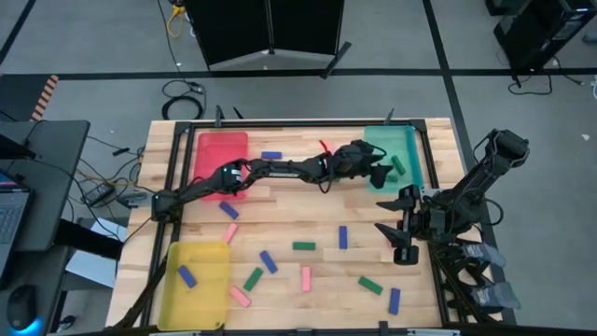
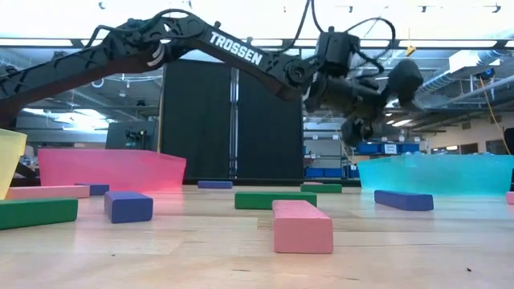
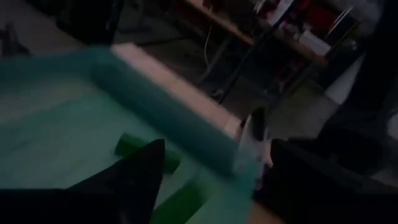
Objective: Sort blocks
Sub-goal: Put the pink block into the red bin
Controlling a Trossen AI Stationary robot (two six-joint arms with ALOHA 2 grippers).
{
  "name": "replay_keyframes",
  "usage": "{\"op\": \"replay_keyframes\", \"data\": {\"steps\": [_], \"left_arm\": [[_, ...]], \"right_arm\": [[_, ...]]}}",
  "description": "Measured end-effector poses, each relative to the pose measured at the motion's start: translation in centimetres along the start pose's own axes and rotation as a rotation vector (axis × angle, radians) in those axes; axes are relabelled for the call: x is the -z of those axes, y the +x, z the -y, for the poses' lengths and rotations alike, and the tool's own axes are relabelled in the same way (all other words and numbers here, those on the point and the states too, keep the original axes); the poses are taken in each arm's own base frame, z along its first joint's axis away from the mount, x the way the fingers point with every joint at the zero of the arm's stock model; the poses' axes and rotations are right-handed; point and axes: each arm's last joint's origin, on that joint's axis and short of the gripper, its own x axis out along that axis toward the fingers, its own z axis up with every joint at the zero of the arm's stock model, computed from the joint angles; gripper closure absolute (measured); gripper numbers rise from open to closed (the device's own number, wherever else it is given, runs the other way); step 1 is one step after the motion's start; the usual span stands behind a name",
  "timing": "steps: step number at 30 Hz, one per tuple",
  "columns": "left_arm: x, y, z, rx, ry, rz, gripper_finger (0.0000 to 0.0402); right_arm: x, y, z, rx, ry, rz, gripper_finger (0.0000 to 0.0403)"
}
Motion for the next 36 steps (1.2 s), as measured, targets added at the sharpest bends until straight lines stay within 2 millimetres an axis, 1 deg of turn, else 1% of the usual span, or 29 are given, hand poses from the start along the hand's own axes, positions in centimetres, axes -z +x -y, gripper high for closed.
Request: {"op": "replay_keyframes", "data": {"steps": [2,5,7,9,12,14,17,19,21,24,26,30,33,36], "left_arm": [[-0.6,-0.3,0.4,0.001,0.003,-0.006,0.0098],[-1.3,-0.7,0.7,-0.028,0.050,-0.040,0.0114],[-2.2,-1.2,1.1,-0.033,0.077,-0.049,0.0131],[-3.5,-1.8,1.8,-0.020,0.116,-0.048,0.0148],[-5.1,-3.2,3.0,0.006,0.182,-0.034,0.0172],[-5.3,-4.2,3.4,0.016,0.210,-0.023,0.0186],[-5.3,-6.5,3.3,0.035,0.206,0.023,0.0202],[-5.2,-8.9,2.8,0.051,0.178,0.072,0.0209],[-5.2,-11.9,2.3,0.074,0.142,0.138,0.0214],[-4.7,-16.8,1.4,0.079,0.115,0.218,0.0215],[-4.4,-20.0,1.1,0.061,0.102,0.254,0.0216],[-5.0,-26.4,1.3,0.067,0.100,0.327,0.0216],[-5.0,-30.3,1.5,0.081,0.111,0.346,0.0216],[-5.7,-33.9,2.0,0.120,0.103,0.404,0.0216]], "right_arm": [[0.0,0.0,0.0,0.000,0.003,-0.001,0.0158],[0.1,0.0,0.0,0.000,0.011,-0.006,0.0158],[0.0,-0.1,-0.1,0.001,0.012,-0.010,0.0158],[0.0,-0.1,-0.1,0.001,0.012,-0.010,0.0158],[0.0,-0.1,-0.1,0.003,0.011,-0.011,0.0158],[0.0,-0.1,-0.1,0.002,0.011,-0.011,0.0158],[0.1,-0.1,-0.1,0.002,0.005,-0.011,0.0158],[0.1,-0.1,-0.1,0.007,0.003,-0.013,0.0158],[0.2,0.2,0.2,0.035,0.005,-0.020,0.0158],[0.7,0.9,1.0,0.140,-0.001,-0.057,0.0158],[1.5,1.7,1.9,0.234,-0.013,-0.098,0.0158],[3.9,3.7,4.4,0.437,-0.009,-0.186,0.0158],[6.1,4.8,6.8,0.569,0.021,-0.252,0.0159],[8.0,5.5,9.4,0.622,0.080,-0.319,0.0162]]}}
